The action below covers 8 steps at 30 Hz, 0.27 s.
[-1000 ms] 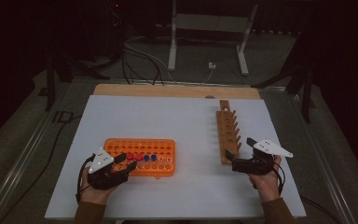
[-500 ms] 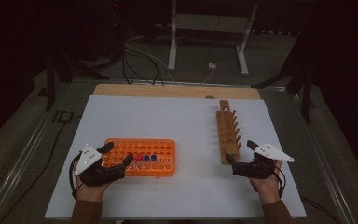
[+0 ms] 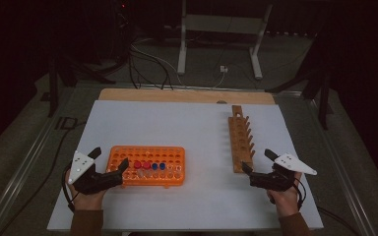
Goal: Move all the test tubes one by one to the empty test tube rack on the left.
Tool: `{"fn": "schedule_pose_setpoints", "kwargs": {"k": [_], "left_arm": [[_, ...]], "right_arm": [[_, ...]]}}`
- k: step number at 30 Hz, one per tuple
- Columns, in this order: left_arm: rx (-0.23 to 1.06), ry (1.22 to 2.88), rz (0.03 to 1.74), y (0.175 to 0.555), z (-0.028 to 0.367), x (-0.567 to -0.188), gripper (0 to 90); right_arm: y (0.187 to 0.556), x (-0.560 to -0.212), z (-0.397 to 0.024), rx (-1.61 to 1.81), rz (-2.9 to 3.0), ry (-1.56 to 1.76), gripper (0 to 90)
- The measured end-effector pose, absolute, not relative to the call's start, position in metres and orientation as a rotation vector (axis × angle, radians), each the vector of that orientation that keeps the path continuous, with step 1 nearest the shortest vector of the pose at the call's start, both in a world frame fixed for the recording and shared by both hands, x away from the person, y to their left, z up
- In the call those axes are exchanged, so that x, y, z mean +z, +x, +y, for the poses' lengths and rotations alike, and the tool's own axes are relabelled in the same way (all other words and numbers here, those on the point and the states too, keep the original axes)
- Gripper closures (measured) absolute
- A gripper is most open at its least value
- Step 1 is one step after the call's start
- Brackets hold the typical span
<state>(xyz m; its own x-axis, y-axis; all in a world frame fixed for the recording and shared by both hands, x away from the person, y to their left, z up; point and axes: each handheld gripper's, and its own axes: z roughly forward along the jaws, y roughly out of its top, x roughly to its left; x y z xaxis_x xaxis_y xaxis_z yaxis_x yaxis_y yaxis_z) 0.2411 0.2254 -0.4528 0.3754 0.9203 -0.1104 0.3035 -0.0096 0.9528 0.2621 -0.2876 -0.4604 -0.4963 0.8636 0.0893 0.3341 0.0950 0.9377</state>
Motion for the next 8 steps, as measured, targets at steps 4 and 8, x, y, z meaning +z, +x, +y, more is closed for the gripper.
{"fn": "schedule_pose_setpoints", "kwargs": {"k": [4, 8], "left_arm": [[0.714, 1.55, 1.144, 0.2416, 0.2262, -0.4546, 0.5], [0.713, 1.557, 1.153, 0.2429, 0.2255, -0.4574, 0.5]], "right_arm": [[0.2626, -0.4613, -0.2885, 1.399, 1.882, 1.173, 0.2], [0.2632, -0.4623, -0.2888, 1.397, 1.881, 1.181, 0.2]]}}
